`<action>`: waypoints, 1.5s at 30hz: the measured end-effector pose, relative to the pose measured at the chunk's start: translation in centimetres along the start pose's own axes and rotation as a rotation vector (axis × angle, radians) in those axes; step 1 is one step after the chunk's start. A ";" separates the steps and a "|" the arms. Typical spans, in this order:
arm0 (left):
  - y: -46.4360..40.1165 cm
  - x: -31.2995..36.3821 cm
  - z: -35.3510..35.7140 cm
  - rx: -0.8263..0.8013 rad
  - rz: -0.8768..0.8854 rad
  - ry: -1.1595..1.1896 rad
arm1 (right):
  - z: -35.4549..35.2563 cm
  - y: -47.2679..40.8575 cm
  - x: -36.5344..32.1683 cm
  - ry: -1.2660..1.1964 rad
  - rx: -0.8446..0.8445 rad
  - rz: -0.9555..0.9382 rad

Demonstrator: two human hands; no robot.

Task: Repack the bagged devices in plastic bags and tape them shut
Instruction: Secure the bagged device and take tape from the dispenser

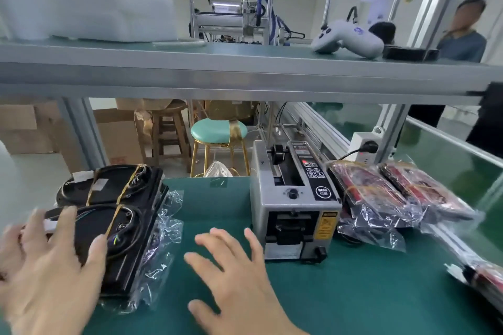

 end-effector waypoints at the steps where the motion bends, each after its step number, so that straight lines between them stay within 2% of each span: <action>1: 0.9 1.5 -0.1 0.026 0.075 -0.011 | -0.6 1.1 1.1 -0.055 0.052 0.029; 3: 3.0 5.3 -0.7 0.033 0.189 0.033 | -2.1 3.2 3.3 -0.155 0.169 0.157; 5: 5.0 8.0 0.2 -0.001 0.284 0.180 | -4.1 5.1 5.7 -0.397 0.258 0.438; 7: 6.3 10.1 1.3 -0.203 0.257 0.462 | -5.8 7.3 8.6 -0.632 0.385 0.725; 8: 7.0 11.2 2.0 -0.287 0.281 0.528 | -6.6 8.4 10.2 -0.711 0.453 0.870; 9: 7.8 12.5 2.7 -0.338 0.352 0.539 | -7.2 9.6 11.8 -0.782 0.523 1.011; 12: 10.4 16.7 4.1 -0.326 0.599 0.418 | -7.7 11.9 15.9 -1.022 0.661 1.358; 14: 11.5 18.3 4.7 -0.317 0.684 0.386 | -7.6 12.3 17.8 -1.172 0.702 1.510; 17: 13.0 19.1 5.0 -0.349 0.707 0.420 | -7.3 11.0 20.1 -1.348 0.678 1.634; 20: 14.8 18.4 5.4 -0.511 0.636 0.503 | -6.6 9.2 21.6 -1.439 0.711 1.740; 23: 15.8 17.1 6.3 -0.677 0.496 0.541 | -6.0 8.2 22.6 -1.382 0.748 1.778; 29: 15.5 16.6 6.9 -0.754 0.377 0.570 | -5.9 8.6 23.0 -1.272 0.774 1.741; 33: 15.1 17.1 6.8 -0.798 0.324 0.635 | -6.7 8.5 22.6 -1.348 0.790 1.678; 38: 14.5 17.6 6.9 -0.830 0.232 0.730 | -7.0 9.9 22.0 -1.449 0.999 1.527; 45: 15.4 18.1 7.7 -0.955 0.173 0.800 | -6.8 13.6 19.7 -1.675 1.049 1.413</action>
Point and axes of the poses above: each hand's wrist, its own y-axis away from the middle knuckle, its own z-axis out of the palm, x = y × z, the point moved 2 cm from there along -y, towards the middle knuckle, and after that the axes turned 6 degrees about -z, right-handed, at the moved point
